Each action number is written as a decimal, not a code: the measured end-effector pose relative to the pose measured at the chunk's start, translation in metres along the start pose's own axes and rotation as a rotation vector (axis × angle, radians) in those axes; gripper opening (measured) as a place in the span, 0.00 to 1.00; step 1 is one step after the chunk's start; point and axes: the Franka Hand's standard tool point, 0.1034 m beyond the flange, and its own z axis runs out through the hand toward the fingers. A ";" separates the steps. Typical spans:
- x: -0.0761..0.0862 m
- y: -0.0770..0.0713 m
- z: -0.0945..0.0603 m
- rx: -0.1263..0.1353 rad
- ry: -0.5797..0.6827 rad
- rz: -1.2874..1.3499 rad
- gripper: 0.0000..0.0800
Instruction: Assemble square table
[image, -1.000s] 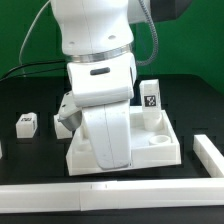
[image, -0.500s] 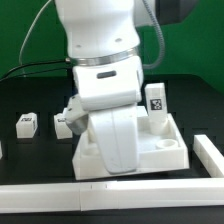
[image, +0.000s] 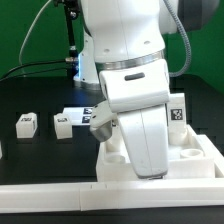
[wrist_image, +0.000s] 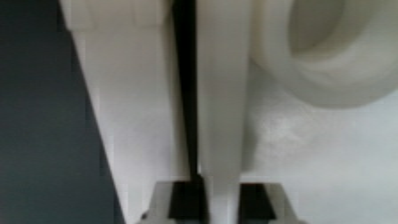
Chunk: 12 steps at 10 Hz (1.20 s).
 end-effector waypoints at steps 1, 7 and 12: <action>0.002 0.001 0.002 -0.011 -0.008 0.002 0.07; 0.002 0.002 0.003 -0.035 -0.036 -0.007 0.07; 0.001 0.013 -0.044 -0.037 -0.048 0.126 0.72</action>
Offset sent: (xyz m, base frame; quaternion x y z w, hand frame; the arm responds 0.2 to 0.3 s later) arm -0.0032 0.0160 0.0028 -0.0242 -0.0170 0.0102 0.9995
